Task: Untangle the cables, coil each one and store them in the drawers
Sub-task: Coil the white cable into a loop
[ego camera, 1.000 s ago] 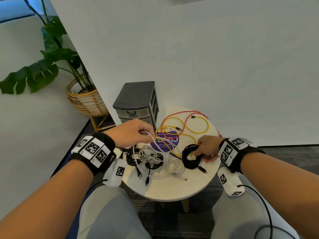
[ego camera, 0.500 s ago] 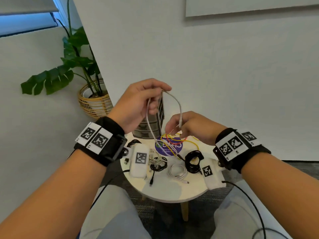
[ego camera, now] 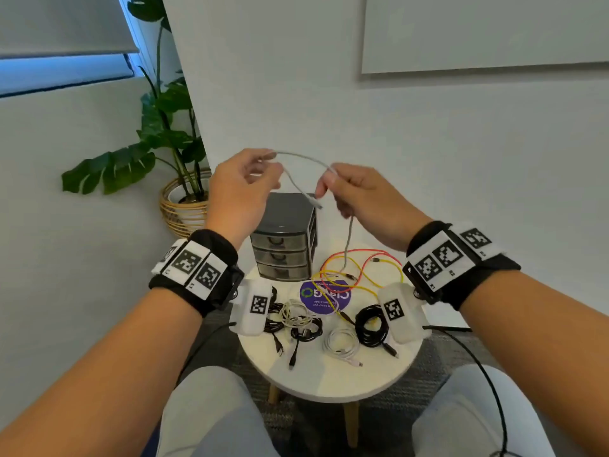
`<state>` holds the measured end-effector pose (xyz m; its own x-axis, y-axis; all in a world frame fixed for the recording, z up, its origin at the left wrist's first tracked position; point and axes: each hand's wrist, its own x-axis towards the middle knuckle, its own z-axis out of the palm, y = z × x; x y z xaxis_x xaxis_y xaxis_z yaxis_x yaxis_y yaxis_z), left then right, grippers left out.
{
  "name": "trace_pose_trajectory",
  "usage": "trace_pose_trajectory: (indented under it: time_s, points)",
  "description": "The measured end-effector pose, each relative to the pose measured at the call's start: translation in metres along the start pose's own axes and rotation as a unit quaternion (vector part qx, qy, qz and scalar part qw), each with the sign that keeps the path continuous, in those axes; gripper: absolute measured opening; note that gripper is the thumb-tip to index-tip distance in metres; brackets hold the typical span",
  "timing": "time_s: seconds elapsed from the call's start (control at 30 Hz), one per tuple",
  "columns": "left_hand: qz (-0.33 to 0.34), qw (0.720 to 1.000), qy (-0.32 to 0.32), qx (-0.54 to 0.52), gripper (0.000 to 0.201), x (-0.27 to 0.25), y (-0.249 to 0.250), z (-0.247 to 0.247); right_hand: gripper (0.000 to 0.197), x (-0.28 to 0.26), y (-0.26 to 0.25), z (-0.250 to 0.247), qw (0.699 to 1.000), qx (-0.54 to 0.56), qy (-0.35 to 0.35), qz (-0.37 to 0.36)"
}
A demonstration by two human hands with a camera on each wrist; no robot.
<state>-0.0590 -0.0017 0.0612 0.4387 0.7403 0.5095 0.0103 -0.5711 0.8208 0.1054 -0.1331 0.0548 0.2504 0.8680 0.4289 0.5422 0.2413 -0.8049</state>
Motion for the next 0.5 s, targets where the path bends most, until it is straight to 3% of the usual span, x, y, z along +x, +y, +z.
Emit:
trace_pose_trajectory:
  time_s: [0.13,0.27,0.33,0.4,0.5]
  points:
    - [0.005,1.000,0.011,0.013,0.019,-0.007,-0.008,-0.004,0.033,0.024,-0.021,-0.001,0.989,-0.069,0.114,-0.069]
    - [0.002,1.000,-0.012,0.006,0.023,-0.013,-0.012,-0.002,0.029,0.034,-0.019,0.005,0.974,-0.117,0.161,-0.110]
    - [-0.021,0.997,-0.051,-0.051,0.027,-0.015,-0.015,-0.001,0.028,0.035,-0.008,0.007,0.970,-0.118,0.179,-0.113]
    - [-0.059,0.970,-0.111,-0.207,0.029,-0.017,-0.017,-0.001,0.027,0.033,0.005,0.007,0.968,-0.122,0.195,-0.104]
    - [-0.117,0.901,-0.175,-0.380,0.029,-0.019,-0.011,0.003,0.028,0.030,0.030,0.006,0.966,-0.131,0.212,-0.065]
